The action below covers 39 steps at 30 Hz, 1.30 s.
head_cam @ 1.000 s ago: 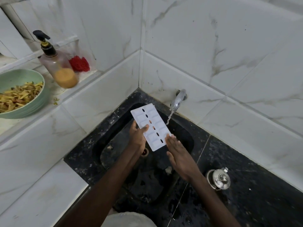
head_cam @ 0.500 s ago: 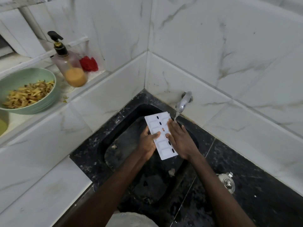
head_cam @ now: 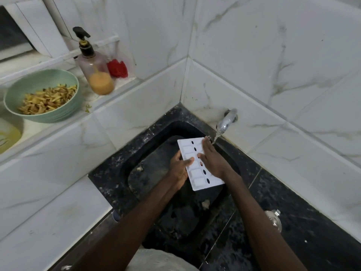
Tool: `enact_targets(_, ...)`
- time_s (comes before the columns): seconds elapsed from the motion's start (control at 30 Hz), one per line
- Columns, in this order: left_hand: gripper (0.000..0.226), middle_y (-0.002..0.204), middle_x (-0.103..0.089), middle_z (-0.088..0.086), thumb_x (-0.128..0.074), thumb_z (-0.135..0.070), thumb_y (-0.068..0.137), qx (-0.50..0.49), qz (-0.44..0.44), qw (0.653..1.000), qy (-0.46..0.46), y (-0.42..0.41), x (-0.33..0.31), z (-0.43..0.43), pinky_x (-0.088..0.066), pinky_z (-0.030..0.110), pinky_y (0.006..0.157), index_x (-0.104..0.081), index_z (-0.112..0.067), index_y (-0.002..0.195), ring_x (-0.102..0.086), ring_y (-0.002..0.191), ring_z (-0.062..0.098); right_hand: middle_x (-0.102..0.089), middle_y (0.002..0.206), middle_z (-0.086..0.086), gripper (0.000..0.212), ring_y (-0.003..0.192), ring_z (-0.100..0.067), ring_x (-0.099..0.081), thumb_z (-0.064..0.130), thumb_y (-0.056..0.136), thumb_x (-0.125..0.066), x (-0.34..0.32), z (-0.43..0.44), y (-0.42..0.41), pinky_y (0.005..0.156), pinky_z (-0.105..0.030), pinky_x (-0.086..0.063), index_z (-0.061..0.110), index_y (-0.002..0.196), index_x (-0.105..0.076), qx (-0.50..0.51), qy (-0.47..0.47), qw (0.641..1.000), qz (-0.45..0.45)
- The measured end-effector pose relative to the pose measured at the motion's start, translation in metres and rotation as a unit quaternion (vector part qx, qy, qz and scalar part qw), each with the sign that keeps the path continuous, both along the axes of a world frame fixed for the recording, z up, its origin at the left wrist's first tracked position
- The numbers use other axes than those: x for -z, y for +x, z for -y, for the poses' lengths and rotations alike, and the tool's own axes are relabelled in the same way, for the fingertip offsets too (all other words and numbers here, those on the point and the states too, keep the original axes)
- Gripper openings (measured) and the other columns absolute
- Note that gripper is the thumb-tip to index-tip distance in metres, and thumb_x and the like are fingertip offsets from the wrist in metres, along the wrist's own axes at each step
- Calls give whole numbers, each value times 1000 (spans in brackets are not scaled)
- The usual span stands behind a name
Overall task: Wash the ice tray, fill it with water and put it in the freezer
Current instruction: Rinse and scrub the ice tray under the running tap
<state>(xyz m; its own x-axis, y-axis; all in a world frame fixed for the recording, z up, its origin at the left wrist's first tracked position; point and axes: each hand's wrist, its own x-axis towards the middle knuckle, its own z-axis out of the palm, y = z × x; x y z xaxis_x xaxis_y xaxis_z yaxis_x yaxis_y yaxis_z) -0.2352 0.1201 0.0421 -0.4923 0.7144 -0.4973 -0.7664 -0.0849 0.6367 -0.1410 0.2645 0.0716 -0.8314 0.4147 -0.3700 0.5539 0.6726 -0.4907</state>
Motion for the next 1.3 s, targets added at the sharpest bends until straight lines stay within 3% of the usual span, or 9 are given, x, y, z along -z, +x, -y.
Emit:
enact_targets(0.1, 49, 127, -70, 23, -62, 14, 91, -56, 8, 998, -14, -9, 3, 2, -59, 59, 91, -59, -2, 137, -71, 108, 41, 0, 175, -4, 69, 160, -21, -13, 36, 112, -39, -4, 16, 22, 127, -34, -17, 10, 166, -5, -1, -13, 1000, -4)
enact_targets(0.3, 53, 130, -68, 24, -66, 8, 90, -83, 8, 996, -8, -24, 4, 10, -53, 68, 96, -54, -1, 141, -68, 112, 45, -23, 172, 6, 71, 156, -12, -25, 38, 107, -56, -10, 35, 67, 127, -32, -24, 20, 166, -22, 37, -69, 993, -87)
enact_targets(0.47, 50, 132, -68, 22, -60, 11, 94, -63, 23, 998, 14, -14, 2, 7, -61, 54, 86, -55, -4, 141, -72, 108, 38, -23, 169, 14, 73, 151, -3, -26, 49, 104, -55, -25, 26, 57, 119, -22, -23, 31, 165, -19, 75, -116, 986, -90)
enact_targets(0.57, 48, 133, -68, 22, -59, 11, 94, -24, 29, 999, 25, -6, -2, 1, -63, 51, 84, -57, -5, 139, -71, 109, 38, -22, 168, 16, 75, 148, -5, -30, 50, 105, -54, -35, 13, 41, 115, -24, -26, 35, 166, -14, 78, -118, 987, -83)
enact_targets(0.73, 54, 135, -66, 23, -63, 9, 92, 6, 27, 999, 26, -1, 4, -3, -55, 61, 98, -54, -6, 143, -64, 120, 45, -32, 167, 11, 74, 143, -4, -38, 52, 104, -55, -41, -6, 21, 111, -26, -30, 36, 166, -18, 85, -121, 986, -81)
enact_targets(0.83, 54, 133, -67, 23, -61, 12, 92, -2, 20, 1000, 22, -6, 5, -1, -60, 58, 90, -55, -5, 142, -69, 112, 42, -29, 168, 13, 74, 147, -6, -36, 53, 103, -56, -34, -2, 23, 117, -30, -31, 36, 165, -19, 86, -130, 984, -91)
enact_targets(1.0, 58, 139, -62, 24, -57, 14, 94, -94, 44, 995, 9, -27, 17, -3, -48, 71, 101, -49, -5, 148, -61, 126, 47, -38, 157, 21, 67, 140, -1, -42, 47, 102, -61, -24, 16, 45, 105, -13, -36, 34, 161, -34, 97, -143, 979, -106)
enact_targets(1.17, 57, 139, -63, 22, -56, 14, 96, -138, 54, 989, -20, -30, 25, -1, -46, 74, 101, -49, -9, 148, -62, 125, 45, -48, 155, 16, 59, 132, -4, -54, 47, 100, -65, -5, 28, 67, 111, -29, -48, 33, 154, -44, 121, -142, 975, -123)
enact_targets(1.3, 53, 139, -64, 20, -54, 12, 97, -141, 104, 984, -25, -5, 17, -12, -56, 60, 93, -51, -9, 146, -64, 124, 41, -50, 142, 1, 52, 119, -5, -55, 25, 99, -71, -7, 21, 67, 91, -2, -41, 17, 147, -50, 160, -84, 972, -147)
